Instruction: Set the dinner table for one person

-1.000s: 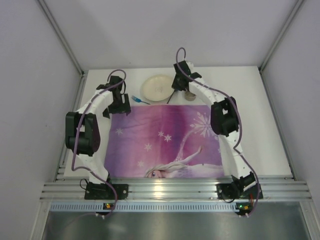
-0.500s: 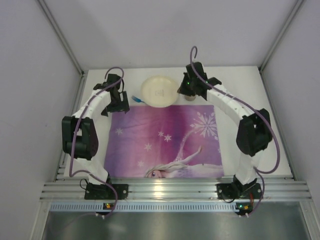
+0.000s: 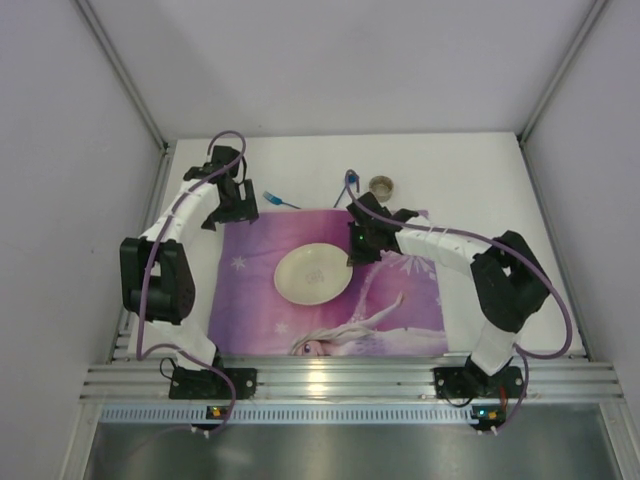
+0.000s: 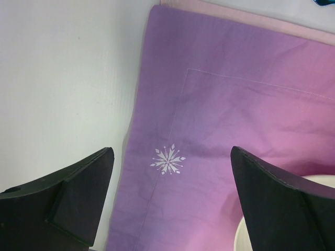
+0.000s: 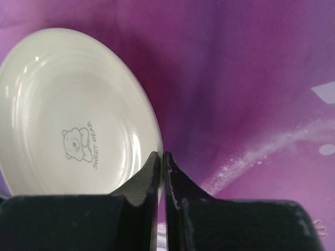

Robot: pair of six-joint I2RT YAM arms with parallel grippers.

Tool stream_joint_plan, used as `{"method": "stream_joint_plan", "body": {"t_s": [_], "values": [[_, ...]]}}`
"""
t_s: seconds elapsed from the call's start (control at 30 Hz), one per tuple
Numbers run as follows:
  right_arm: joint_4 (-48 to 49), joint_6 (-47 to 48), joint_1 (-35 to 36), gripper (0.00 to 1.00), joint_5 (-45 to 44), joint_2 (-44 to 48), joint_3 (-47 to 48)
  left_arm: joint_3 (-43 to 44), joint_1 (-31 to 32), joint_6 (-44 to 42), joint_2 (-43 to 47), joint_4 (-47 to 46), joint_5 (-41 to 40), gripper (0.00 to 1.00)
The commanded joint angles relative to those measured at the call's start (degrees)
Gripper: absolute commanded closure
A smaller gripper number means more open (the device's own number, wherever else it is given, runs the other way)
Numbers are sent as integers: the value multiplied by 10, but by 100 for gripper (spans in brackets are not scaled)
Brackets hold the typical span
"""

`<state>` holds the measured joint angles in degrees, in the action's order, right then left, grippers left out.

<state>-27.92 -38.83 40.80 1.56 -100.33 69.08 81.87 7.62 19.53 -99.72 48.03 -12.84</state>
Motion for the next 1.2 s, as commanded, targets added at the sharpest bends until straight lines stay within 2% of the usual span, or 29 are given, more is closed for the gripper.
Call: {"method": "stream_joint_plan", "body": {"t_s": [0.0,0.17,0.2,0.27,0.37,0.4,0.47,0.6,0.77,0.8,0.83,0.9,1.0,1.17], "values": [[10,-10,10,100,-27,44,-20,1,1,-5,38,-6,3,1],[-52,-3,17,99,-60,36,-18,-8,1,-10,46,-8,4,1],[-59,1,17,88,-70,31,-11,-7,1,-10,46,-7,4,1],[-74,9,17,53,-76,22,-1,-2,1,-10,46,-6,8,1],[-81,19,17,25,-80,15,35,7,1,-12,48,0,4,1],[-86,23,17,22,-84,15,67,8,1,-13,49,2,3,1],[-88,39,11,20,-83,8,106,13,1,-14,51,7,4,1],[-88,51,-12,18,-86,-35,247,7,1,-5,57,16,30,1],[-115,38,-72,21,-75,-189,416,-15,2,14,73,17,56,1],[-128,35,-79,21,-75,-217,485,-17,2,15,74,17,65,1],[-138,32,-86,22,-72,-271,521,-20,2,16,75,19,68,1],[-161,30,-103,23,-59,-320,606,-21,2,21,81,24,72,1],[-167,23,-118,25,-57,-384,658,-22,2,24,85,27,81,1],[-149,13,-134,26,-55,-420,664,-22,2,29,87,26,65,1]]}}
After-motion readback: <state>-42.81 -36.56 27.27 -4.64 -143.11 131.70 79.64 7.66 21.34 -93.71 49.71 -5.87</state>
